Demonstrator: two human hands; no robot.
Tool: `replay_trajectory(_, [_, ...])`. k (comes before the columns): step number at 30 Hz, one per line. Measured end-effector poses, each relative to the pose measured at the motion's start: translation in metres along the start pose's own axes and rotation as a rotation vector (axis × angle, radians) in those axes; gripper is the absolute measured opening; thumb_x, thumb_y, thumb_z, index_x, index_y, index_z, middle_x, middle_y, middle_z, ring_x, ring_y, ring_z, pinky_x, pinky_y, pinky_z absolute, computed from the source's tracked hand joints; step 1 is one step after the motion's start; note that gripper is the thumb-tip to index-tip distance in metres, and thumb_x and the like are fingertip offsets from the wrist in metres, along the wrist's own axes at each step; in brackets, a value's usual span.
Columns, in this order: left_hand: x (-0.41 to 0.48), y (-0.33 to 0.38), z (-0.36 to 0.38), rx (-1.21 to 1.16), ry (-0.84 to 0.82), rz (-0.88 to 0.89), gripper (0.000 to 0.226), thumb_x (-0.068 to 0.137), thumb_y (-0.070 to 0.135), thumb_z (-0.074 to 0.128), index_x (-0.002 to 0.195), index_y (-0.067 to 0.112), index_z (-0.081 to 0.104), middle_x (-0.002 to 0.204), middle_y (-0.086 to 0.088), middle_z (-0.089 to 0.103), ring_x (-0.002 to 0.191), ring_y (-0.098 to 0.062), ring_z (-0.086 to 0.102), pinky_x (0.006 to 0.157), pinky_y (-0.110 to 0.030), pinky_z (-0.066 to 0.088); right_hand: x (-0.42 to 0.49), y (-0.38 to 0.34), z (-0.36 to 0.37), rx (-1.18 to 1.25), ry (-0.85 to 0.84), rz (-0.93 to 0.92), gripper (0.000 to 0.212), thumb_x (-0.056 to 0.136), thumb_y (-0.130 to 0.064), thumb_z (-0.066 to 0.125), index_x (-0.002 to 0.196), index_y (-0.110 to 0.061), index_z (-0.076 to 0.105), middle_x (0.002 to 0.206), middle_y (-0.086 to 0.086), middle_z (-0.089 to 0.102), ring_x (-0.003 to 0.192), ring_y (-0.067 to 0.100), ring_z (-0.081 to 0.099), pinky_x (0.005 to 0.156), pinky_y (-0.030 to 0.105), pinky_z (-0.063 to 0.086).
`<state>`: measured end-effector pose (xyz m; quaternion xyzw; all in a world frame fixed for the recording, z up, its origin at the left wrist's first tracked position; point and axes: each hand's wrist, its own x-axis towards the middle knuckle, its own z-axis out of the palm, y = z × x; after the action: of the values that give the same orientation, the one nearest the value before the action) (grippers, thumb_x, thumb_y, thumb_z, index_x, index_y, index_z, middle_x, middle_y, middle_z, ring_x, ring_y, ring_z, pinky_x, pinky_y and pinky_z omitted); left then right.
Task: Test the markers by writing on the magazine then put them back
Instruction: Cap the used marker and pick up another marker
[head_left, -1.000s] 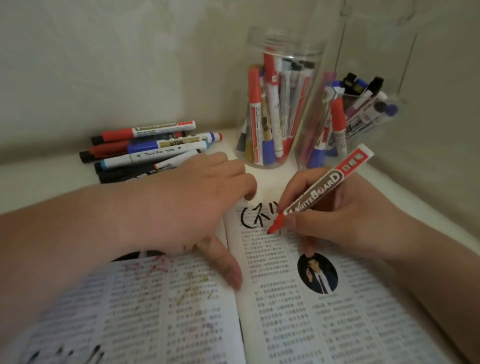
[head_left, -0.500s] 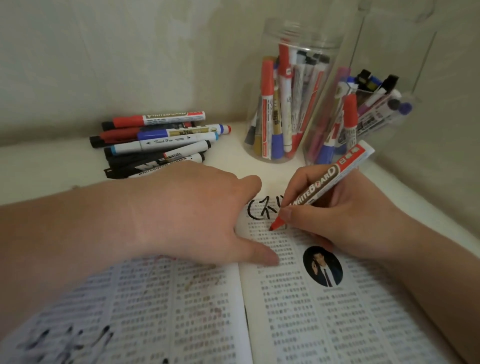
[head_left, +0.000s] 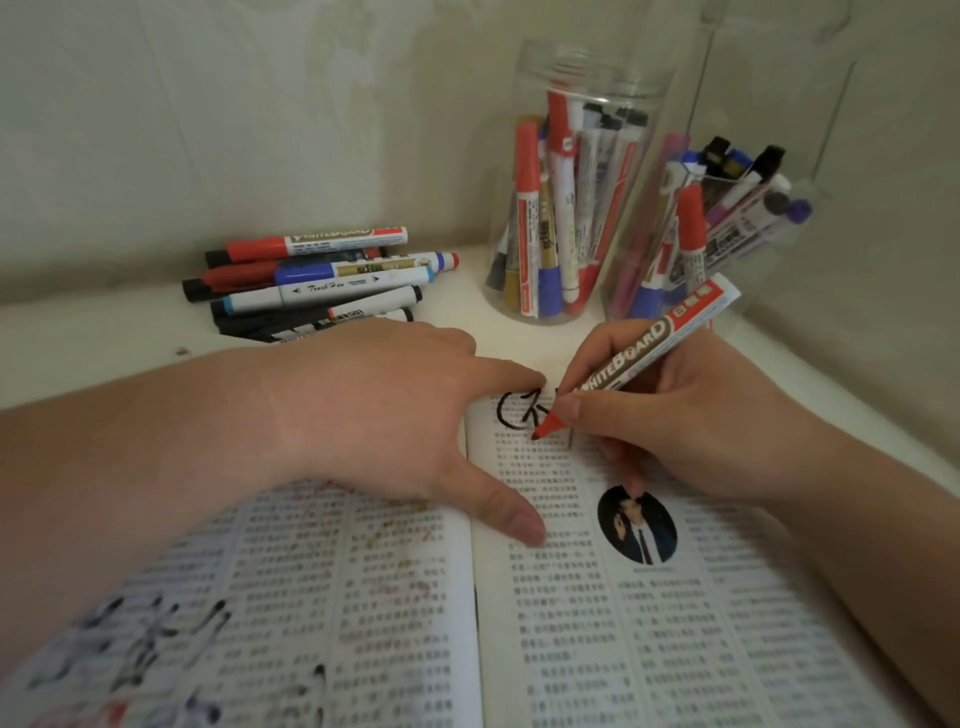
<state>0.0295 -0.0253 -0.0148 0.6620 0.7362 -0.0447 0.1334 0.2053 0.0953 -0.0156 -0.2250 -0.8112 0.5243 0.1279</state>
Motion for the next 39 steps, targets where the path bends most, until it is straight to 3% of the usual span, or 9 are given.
replay_trajectory(3, [-0.0006, -0.0007, 0.0013, 0.037, -0.002, 0.009, 0.109, 0.044, 0.111, 0.03, 0.142, 0.071, 0.006, 0.089, 0.025, 0.039, 0.087, -0.002, 0.042, 0.069, -0.03, 0.036, 0.0004, 0.0016, 0.0004, -0.038, 0.029, -0.022, 0.011, 0.087, -0.012, 0.075, 0.078, -0.011, 0.07, 0.072, 0.016, 0.073, 0.043, 0.03, 0.053, 0.039, 0.028, 0.045])
replay_trajectory(11, [0.0013, -0.0022, 0.0033, 0.069, -0.011, 0.01, 0.11, 0.045, 0.111, 0.026, 0.144, 0.068, 0.005, 0.089, 0.024, 0.036, 0.09, -0.006, 0.043, 0.073, -0.032, 0.039, 0.0001, 0.0008, 0.0028, -0.098, -0.009, -0.045, 0.01, 0.086, -0.008, 0.076, 0.077, -0.011, 0.072, 0.067, 0.005, 0.073, 0.046, 0.012, 0.054, 0.043, 0.022, 0.044])
replay_trajectory(15, [0.0013, -0.0021, 0.0038, 0.082, -0.004, 0.008, 0.111, 0.046, 0.111, 0.026, 0.145, 0.067, 0.003, 0.089, 0.023, 0.035, 0.092, -0.008, 0.043, 0.073, -0.032, 0.039, 0.0001, 0.0002, 0.0036, -0.155, -0.013, -0.056, 0.012, 0.083, -0.01, 0.078, 0.075, -0.016, 0.073, 0.067, 0.003, 0.072, 0.059, 0.024, 0.063, 0.055, 0.03, 0.051])
replay_trajectory(19, [0.0019, -0.0025, 0.0047, 0.083, -0.004, 0.013, 0.111, 0.046, 0.111, 0.028, 0.145, 0.067, 0.004, 0.089, 0.023, 0.036, 0.089, -0.005, 0.042, 0.071, -0.032, 0.038, -0.0011, -0.0013, 0.0036, -0.123, -0.079, -0.051, 0.012, 0.084, -0.006, 0.078, 0.075, -0.013, 0.075, 0.064, 0.006, 0.07, 0.056, 0.011, 0.059, 0.053, 0.021, 0.048])
replay_trajectory(23, [0.0023, -0.0028, 0.005, 0.084, -0.008, 0.019, 0.111, 0.046, 0.11, 0.029, 0.145, 0.066, 0.004, 0.09, 0.022, 0.037, 0.089, -0.006, 0.041, 0.07, -0.032, 0.037, 0.0013, 0.0006, 0.0005, -0.072, -0.005, -0.044, 0.016, 0.084, 0.0, 0.074, 0.072, -0.01, 0.071, 0.059, -0.002, 0.069, 0.05, 0.003, 0.06, 0.05, 0.01, 0.043])
replay_trajectory(27, [0.0024, -0.0027, 0.0065, 0.1, -0.009, 0.013, 0.113, 0.046, 0.11, 0.029, 0.146, 0.064, 0.002, 0.088, 0.022, 0.032, 0.092, -0.008, 0.042, 0.073, -0.032, 0.038, 0.0028, 0.0013, 0.0008, -0.207, -0.02, -0.066, 0.013, 0.083, -0.01, 0.077, 0.074, -0.019, 0.073, 0.074, 0.005, 0.075, 0.071, 0.022, 0.071, 0.064, 0.027, 0.056])
replay_trajectory(31, [0.0029, -0.0027, 0.0065, 0.107, -0.015, 0.01, 0.114, 0.046, 0.11, 0.029, 0.146, 0.063, 0.0, 0.087, 0.022, 0.029, 0.095, -0.008, 0.041, 0.076, -0.032, 0.039, 0.0041, 0.0017, 0.0, -0.251, 0.026, -0.059, 0.009, 0.076, -0.014, 0.076, 0.07, -0.018, 0.07, 0.063, 0.001, 0.068, 0.056, 0.008, 0.059, 0.053, 0.019, 0.046])
replay_trajectory(34, [0.0023, -0.0024, 0.0061, 0.106, -0.018, 0.008, 0.114, 0.046, 0.11, 0.029, 0.146, 0.063, 0.0, 0.089, 0.022, 0.031, 0.095, -0.009, 0.041, 0.075, -0.032, 0.039, 0.0034, 0.0018, -0.0013, -0.184, 0.014, -0.047, 0.017, 0.081, -0.004, 0.077, 0.068, -0.014, 0.071, 0.061, 0.001, 0.068, 0.052, 0.002, 0.056, 0.051, 0.013, 0.042])
replay_trajectory(39, [0.0024, -0.0024, 0.0061, 0.11, -0.01, 0.015, 0.114, 0.046, 0.11, 0.027, 0.147, 0.063, 0.002, 0.089, 0.022, 0.032, 0.094, -0.008, 0.042, 0.076, -0.033, 0.041, -0.0001, 0.0027, -0.0012, -0.095, -0.088, -0.048, 0.008, 0.083, -0.006, 0.079, 0.079, -0.01, 0.074, 0.076, 0.013, 0.075, 0.065, 0.018, 0.068, 0.06, 0.025, 0.054])
